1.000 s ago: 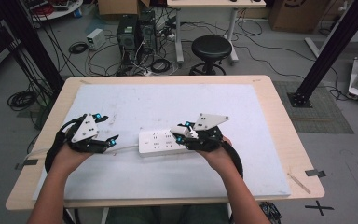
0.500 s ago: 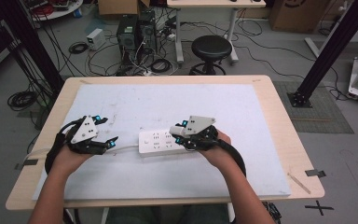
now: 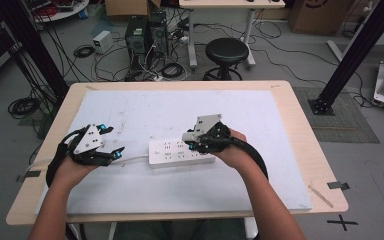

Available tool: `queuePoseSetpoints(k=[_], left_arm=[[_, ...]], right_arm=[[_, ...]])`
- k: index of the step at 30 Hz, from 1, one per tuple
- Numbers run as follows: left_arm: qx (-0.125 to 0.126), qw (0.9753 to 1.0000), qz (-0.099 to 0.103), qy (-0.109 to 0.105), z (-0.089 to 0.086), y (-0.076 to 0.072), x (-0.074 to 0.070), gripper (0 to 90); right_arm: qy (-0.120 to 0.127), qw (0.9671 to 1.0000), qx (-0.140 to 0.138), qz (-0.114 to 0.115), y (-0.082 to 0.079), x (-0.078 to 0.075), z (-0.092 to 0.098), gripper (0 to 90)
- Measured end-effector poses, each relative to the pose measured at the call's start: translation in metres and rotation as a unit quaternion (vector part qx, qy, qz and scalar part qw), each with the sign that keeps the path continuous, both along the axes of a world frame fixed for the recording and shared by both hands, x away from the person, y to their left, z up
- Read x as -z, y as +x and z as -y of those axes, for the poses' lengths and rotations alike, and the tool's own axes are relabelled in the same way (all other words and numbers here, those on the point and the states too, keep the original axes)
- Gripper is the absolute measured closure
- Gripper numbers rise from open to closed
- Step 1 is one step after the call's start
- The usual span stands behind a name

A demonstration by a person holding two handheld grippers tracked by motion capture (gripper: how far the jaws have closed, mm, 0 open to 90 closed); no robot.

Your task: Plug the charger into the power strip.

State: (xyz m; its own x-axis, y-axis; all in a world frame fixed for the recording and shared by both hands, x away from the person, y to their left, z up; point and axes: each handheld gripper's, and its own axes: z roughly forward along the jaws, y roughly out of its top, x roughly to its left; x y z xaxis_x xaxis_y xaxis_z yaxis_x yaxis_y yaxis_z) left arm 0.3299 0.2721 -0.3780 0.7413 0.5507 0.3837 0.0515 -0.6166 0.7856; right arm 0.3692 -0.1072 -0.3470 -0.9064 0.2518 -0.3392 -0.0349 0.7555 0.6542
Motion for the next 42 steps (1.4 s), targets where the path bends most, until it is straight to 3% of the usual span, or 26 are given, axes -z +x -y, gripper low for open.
queuePoseSetpoints(k=[9,11,16,18,22,32,33,34,35,36,37,38,39,40,41,42], left_arm=[[-0.002,1.0000,-0.002,-0.001,-0.004,-0.001,0.003,26.6],[-0.002,1.0000,-0.002,-0.001,-0.004,-0.001,0.004,26.6],[-0.002,1.0000,-0.004,-0.003,-0.005,-0.001,0.006,26.6],[-0.003,1.0000,-0.003,-0.003,-0.006,-0.001,0.007,26.6],[-0.005,1.0000,-0.006,-0.005,-0.008,-0.001,0.009,26.6],[-0.004,0.9999,-0.008,-0.005,-0.008,0.000,0.011,26.6],[-0.004,0.9999,-0.009,-0.007,-0.007,0.000,0.012,26.6],[-0.004,0.9999,-0.009,-0.007,-0.007,0.000,0.012,26.6],[-0.005,0.9999,-0.009,-0.005,-0.008,0.000,0.012,26.6],[-0.005,0.9999,-0.009,-0.005,-0.008,0.000,0.012,26.6],[-0.004,0.9999,-0.009,-0.003,-0.008,-0.001,0.012,26.6],[-0.004,0.9999,-0.009,-0.003,-0.008,-0.001,0.012,26.6],[-0.005,0.9999,-0.009,-0.004,-0.008,-0.002,0.013,26.6],[-0.005,0.9999,-0.009,-0.004,-0.008,-0.002,0.013,26.6],[-0.005,0.9999,-0.011,-0.006,-0.009,-0.002,0.013,26.6],[-0.005,0.9999,-0.011,-0.006,-0.009,-0.002,0.013,26.6]], right_arm=[[-0.052,0.9978,-0.025,-0.032,0.019,-0.003,-0.008,63.2],[-0.076,0.9957,-0.036,-0.040,0.026,-0.004,-0.011,63.2],[-0.105,0.9917,-0.050,-0.056,0.034,-0.004,-0.015,63.2],[-0.128,0.9880,-0.058,-0.064,0.039,-0.003,-0.017,63.2],[-0.148,0.9843,-0.062,-0.074,0.043,-0.003,-0.017,63.2],[-0.169,0.9791,-0.076,-0.085,0.050,-0.005,-0.020,63.2],[-0.182,0.9764,-0.077,-0.086,0.052,-0.005,-0.021,63.2],[-0.182,0.9764,-0.077,-0.086,0.052,-0.005,-0.021,63.2],[-0.195,0.9734,-0.081,-0.090,0.054,-0.004,-0.024,63.2],[-0.195,0.9734,-0.081,-0.090,0.054,-0.004,-0.024,63.2],[-0.208,0.9697,-0.088,-0.094,0.056,-0.004,-0.027,63.3],[-0.208,0.9697,-0.088,-0.094,0.056,-0.004,-0.027,63.3],[-0.225,0.9650,-0.094,-0.095,0.058,-0.004,-0.031,63.2],[-0.225,0.9650,-0.094,-0.095,0.058,-0.004,-0.031,63.2],[-0.239,0.9606,-0.102,-0.098,0.060,-0.005,-0.035,63.2],[-0.245,0.9590,-0.104,-0.098,0.062,-0.006,-0.037,63.2]])
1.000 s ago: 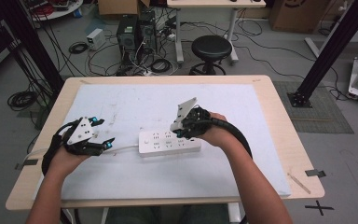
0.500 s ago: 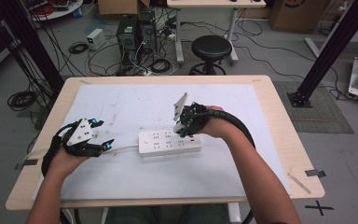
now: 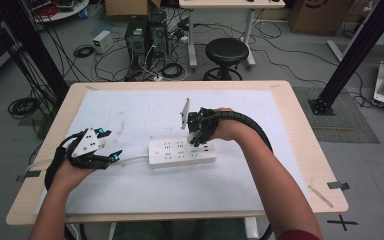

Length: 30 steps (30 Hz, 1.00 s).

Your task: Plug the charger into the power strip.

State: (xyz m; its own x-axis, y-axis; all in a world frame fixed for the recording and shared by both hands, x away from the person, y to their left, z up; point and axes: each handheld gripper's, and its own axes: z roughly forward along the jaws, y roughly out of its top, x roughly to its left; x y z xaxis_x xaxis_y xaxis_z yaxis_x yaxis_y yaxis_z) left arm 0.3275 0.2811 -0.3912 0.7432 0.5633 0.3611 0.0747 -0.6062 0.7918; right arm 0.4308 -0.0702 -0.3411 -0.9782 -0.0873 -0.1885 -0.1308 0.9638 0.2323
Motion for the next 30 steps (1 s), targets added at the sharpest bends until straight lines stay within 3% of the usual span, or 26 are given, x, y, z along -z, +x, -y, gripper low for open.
queuePoseSetpoints(k=[13,30], left_arm=[[-0.006,1.0000,-0.001,-0.001,-0.005,-0.002,0.003,26.6],[-0.014,0.9999,-0.004,-0.007,-0.010,-0.003,0.007,26.6]], right_arm=[[-0.064,0.9973,-0.029,-0.023,0.010,0.001,-0.018,63.2],[-0.089,0.9947,-0.030,-0.041,0.017,0.013,-0.027,63.3]])
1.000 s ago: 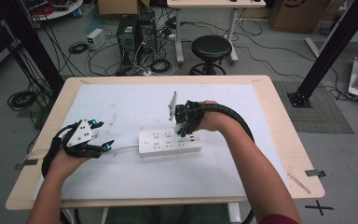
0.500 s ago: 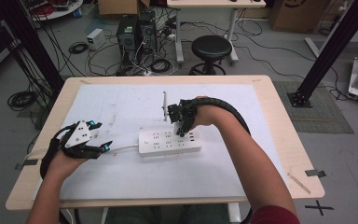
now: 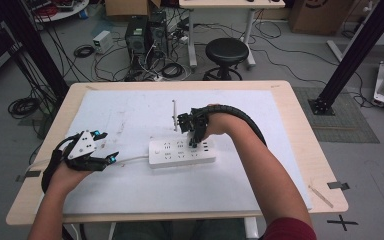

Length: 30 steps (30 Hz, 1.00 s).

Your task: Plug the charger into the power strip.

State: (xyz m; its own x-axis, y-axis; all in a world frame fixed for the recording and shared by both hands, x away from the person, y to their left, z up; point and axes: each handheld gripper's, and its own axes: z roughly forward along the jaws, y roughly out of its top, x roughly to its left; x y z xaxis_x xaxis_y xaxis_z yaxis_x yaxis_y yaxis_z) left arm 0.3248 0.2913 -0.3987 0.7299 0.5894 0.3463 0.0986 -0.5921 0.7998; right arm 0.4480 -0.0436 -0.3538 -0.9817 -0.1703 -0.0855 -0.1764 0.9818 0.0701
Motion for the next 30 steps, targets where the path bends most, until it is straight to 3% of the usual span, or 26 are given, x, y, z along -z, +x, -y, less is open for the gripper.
queuePoseSetpoints(k=[5,8,9,17,22,30], left_arm=[[0.002,1.0000,0.000,0.001,0.002,0.002,0.000,26.6],[0.005,1.0000,0.002,0.003,0.005,0.002,-0.001,26.6],[0.006,1.0000,0.002,0.003,0.007,0.002,-0.001,26.6],[0.008,0.9999,0.004,0.009,0.009,0.000,-0.004,26.6],[0.006,0.9999,0.009,0.006,0.010,-0.004,-0.006,26.6],[0.006,0.9999,0.003,0.009,0.008,-0.005,-0.005,26.6]], right_arm=[[0.005,1.0000,-0.001,-0.002,0.000,0.002,-0.003,63.5],[-0.002,1.0000,0.000,-0.004,0.001,0.003,-0.006,63.6],[-0.017,0.9999,-0.002,-0.003,0.001,0.009,-0.008,63.6],[-0.009,0.9996,0.016,-0.022,0.007,0.011,-0.007,63.9],[-0.030,0.9994,0.011,-0.010,0.003,0.014,-0.014,63.8],[-0.016,0.9996,0.019,-0.011,0.004,0.014,-0.010,63.1]])
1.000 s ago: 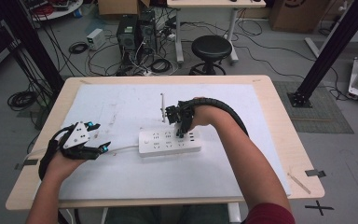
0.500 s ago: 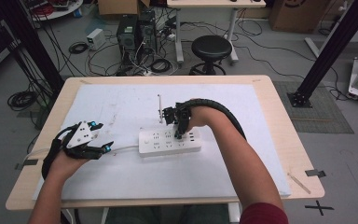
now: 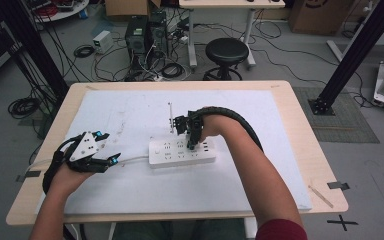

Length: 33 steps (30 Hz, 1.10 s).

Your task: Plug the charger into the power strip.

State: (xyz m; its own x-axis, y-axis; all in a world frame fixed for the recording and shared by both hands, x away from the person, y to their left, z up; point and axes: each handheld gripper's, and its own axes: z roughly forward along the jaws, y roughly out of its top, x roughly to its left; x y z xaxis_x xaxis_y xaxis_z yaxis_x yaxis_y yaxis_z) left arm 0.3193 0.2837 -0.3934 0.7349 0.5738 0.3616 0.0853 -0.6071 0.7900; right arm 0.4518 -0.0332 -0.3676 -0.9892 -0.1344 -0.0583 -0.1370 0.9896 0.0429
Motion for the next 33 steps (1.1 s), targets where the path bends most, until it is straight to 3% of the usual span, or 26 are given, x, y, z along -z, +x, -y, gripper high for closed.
queuePoseSetpoints(k=[2,6,8,11,16,18,22,27,30,33], left_arm=[[0.002,1.0000,-0.002,0.004,0.000,0.001,-0.001,26.6],[0.003,1.0000,-0.003,0.003,0.002,0.003,-0.001,26.6],[0.006,1.0000,-0.005,0.004,0.003,0.005,-0.002,26.6],[0.009,0.9999,-0.006,0.007,0.005,0.006,-0.005,26.6],[0.013,0.9999,-0.006,0.002,0.009,0.009,-0.010,26.6],[0.015,0.9999,-0.007,0.003,0.010,0.009,-0.011,26.6],[0.018,0.9998,-0.007,-0.006,0.010,0.010,-0.012,26.6],[0.024,0.9995,-0.004,-0.019,0.008,0.008,-0.015,26.6],[0.029,0.9992,-0.006,-0.028,0.006,0.008,-0.016,26.6],[0.034,0.9982,-0.008,-0.050,0.006,0.009,-0.016,26.5]], right_arm=[[0.011,0.9999,0.000,0.002,-0.001,0.000,0.002,61.9],[0.045,0.9984,0.024,0.026,-0.001,-0.002,0.013,46.0],[0.080,0.9958,0.044,0.011,-0.002,-0.006,0.022,45.3],[0.114,0.9916,0.060,0.009,-0.006,-0.011,0.031,40.3],[0.176,0.9806,0.083,0.020,-0.014,-0.022,0.047,31.8],[0.204,0.9744,0.091,0.023,-0.017,-0.026,0.054,31.1],[0.259,0.9582,0.114,0.039,-0.024,-0.033,0.071,27.0],[0.341,0.9279,0.147,0.034,-0.032,-0.038,0.094,23.5],[0.360,0.9165,0.169,0.042,-0.038,-0.038,0.106,21.4],[0.388,0.9008,0.189,0.047,-0.046,-0.035,0.119,20.8]])
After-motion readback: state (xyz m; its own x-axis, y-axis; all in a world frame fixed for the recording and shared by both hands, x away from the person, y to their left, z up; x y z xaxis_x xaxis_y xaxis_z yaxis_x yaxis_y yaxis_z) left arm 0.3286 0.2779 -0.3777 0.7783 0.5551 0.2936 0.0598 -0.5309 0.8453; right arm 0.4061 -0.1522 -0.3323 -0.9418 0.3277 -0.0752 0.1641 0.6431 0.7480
